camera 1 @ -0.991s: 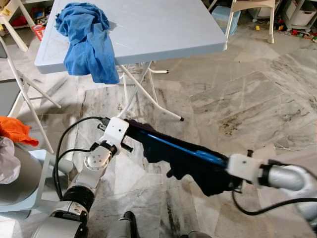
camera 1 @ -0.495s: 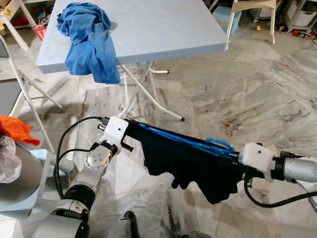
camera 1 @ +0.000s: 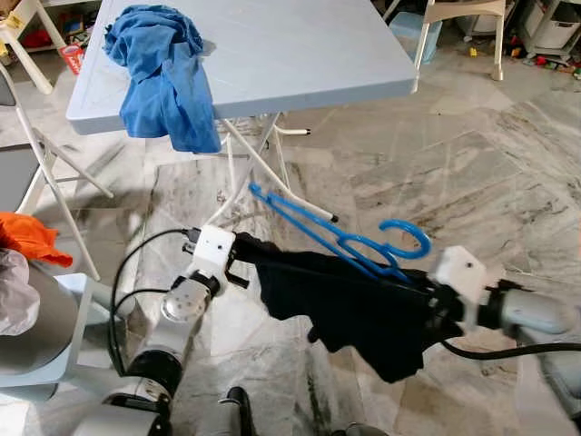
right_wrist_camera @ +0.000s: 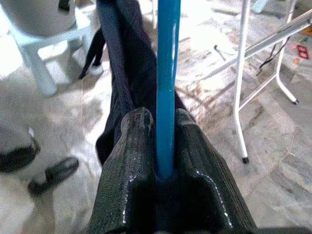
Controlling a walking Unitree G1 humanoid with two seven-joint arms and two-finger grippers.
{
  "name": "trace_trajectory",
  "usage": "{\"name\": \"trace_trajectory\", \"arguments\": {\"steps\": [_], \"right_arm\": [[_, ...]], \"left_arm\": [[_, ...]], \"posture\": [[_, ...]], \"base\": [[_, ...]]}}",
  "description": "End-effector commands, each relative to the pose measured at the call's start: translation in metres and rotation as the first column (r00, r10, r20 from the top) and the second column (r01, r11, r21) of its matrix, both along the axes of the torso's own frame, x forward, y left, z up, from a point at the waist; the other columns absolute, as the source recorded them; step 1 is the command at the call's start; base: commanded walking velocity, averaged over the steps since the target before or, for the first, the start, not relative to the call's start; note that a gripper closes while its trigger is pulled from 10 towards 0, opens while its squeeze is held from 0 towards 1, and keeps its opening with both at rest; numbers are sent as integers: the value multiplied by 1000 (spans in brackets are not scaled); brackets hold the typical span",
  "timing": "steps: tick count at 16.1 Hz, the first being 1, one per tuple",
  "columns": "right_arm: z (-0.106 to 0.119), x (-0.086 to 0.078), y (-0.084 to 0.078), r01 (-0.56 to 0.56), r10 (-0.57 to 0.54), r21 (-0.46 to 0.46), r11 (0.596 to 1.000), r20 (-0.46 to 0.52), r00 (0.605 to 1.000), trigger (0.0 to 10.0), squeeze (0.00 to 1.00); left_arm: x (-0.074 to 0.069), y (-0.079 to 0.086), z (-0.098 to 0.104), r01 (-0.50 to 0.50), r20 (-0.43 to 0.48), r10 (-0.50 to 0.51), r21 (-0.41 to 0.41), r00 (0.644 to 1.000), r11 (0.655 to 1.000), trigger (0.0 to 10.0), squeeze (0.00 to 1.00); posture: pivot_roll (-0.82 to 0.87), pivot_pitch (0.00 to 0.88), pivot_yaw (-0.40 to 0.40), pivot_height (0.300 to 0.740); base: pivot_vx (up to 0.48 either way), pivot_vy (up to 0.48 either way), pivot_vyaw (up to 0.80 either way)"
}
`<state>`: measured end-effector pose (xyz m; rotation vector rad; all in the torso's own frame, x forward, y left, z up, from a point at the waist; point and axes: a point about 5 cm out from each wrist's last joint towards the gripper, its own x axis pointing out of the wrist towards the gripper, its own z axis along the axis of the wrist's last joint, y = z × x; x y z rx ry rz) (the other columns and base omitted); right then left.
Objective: Hang hanger
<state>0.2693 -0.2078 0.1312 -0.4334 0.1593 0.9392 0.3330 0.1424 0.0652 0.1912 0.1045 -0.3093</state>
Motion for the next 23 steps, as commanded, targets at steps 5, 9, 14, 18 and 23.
{"name": "trace_trajectory", "arguments": {"steps": [5,9,14,18,23], "right_arm": [[2,14,11,172,-177,70,983,84,981,10000,0],[0,18,31,200,-213,122,972,104,972,10000,0],[-5,11,23,163,-165,32,986,79,983,10000,0],[-9,2,8,81,-75,-140,987,46,996,10000,0],[-8,3,1,64,-56,-210,976,46,997,10000,0]], "left_arm": [[-5,2,-7,-29,-32,28,-34,999,999,1765,0],[-7,-6,-8,-1,-33,-1,-50,999,999,6000,0],[-11,1,-15,-24,-51,22,-35,998,999,9608,0],[-16,-2,-23,-14,-84,11,-32,996,999,10000,180],[-33,-9,-41,78,-156,-83,-37,984,996,10000,1000]], "posture": [[-112,207,26,740],[-113,207,18,740],[-117,212,7,740],[-124,218,-4,740],[-131,222,-11,740]], "base": [[0,0,0],[0,0,0],[0,0,0],[0,0,0],[0,0,0]]}}
